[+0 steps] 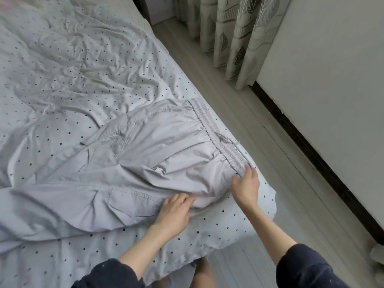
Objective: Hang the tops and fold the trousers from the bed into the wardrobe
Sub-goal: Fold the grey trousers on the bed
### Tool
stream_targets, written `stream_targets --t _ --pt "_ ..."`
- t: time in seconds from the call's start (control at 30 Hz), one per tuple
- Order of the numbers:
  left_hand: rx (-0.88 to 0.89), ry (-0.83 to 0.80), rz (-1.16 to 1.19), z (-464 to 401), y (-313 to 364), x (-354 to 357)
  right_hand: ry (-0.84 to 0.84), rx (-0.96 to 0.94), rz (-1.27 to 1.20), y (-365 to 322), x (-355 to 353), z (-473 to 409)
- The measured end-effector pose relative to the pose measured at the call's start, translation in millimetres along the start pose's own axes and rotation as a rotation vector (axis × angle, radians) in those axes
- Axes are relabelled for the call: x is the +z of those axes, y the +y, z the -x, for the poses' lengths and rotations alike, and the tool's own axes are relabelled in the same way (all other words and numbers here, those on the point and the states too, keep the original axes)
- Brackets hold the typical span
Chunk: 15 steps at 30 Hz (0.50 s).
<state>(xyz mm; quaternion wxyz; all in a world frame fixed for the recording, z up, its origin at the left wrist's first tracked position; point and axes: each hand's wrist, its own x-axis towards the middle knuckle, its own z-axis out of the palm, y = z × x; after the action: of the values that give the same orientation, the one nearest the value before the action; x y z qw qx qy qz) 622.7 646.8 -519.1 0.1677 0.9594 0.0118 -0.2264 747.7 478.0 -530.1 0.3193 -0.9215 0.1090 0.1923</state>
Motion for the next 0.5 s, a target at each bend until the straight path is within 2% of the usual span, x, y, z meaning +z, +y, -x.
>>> stream_targets --t 0.1,0.27,0.37,0.5 --pt "-0.080 0.052 -0.202 35.4 -49.4 4.1 -0.068 -0.316 0.230 -21.9 26.1 30.3" --pt "-0.268 0.143 -0.324 87.5 -138.2 -12.2 -0.206 -0.697 0.342 -54.6 82.1 89.3" --pt "-0.334 0.291 -0.281 114.8 -189.2 -34.2 -0.275 -0.823 0.428 -76.2 116.8 120.7" --pt "-0.434 0.335 -0.277 144.5 -263.0 -63.6 -0.285 -0.882 0.475 -124.9 162.7 155.0"
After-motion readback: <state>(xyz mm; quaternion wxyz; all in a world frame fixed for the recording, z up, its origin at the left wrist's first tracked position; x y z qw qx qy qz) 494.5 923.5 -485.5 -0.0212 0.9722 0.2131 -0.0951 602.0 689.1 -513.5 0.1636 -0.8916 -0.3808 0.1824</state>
